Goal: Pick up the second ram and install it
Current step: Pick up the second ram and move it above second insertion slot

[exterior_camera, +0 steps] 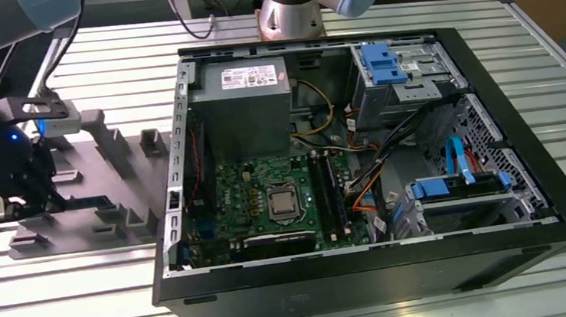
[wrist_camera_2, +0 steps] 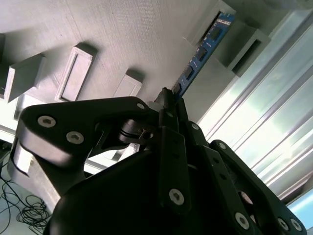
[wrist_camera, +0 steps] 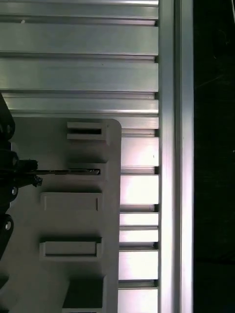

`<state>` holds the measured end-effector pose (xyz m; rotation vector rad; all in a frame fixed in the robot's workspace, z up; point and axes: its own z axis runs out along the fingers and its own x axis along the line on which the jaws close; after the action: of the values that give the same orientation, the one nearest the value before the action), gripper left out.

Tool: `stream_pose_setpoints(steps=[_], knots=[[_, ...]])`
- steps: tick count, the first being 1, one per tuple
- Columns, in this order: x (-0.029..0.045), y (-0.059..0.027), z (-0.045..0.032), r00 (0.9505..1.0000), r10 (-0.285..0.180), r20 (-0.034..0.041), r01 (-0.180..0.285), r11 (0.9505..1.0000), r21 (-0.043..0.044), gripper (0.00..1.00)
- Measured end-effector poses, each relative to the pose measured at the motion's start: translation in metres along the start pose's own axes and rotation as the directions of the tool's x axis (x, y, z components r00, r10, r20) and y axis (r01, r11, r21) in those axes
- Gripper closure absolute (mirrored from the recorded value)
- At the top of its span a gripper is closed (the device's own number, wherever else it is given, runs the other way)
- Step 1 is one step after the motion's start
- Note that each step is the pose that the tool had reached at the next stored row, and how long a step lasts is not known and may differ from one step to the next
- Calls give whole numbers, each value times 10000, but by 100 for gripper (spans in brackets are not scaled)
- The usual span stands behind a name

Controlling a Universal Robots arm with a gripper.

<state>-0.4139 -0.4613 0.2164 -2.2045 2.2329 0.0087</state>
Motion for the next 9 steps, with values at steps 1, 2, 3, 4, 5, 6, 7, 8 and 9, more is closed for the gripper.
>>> stream_pose_setpoints(steps=[1,2,3,4,5,6,7,8,9], knots=[[0,0,-20,10000,0,0,0,10000,0,86],[0,0,-40,10000,0,0,0,10000,-1,86],[0,0,-52,10000,0,0,0,10000,0,86],[0,0,-58,10000,0,0,0,10000,-1,86],[0,0,-57,10000,0,1,0,10000,1,86],[-1,0,-57,10000,0,2,0,10000,2,86],[0,0,-58,10000,0,1,0,10000,1,86],[0,0,-59,10000,0,0,0,10000,0,86],[0,0,-61,10000,0,0,0,10000,0,86]])
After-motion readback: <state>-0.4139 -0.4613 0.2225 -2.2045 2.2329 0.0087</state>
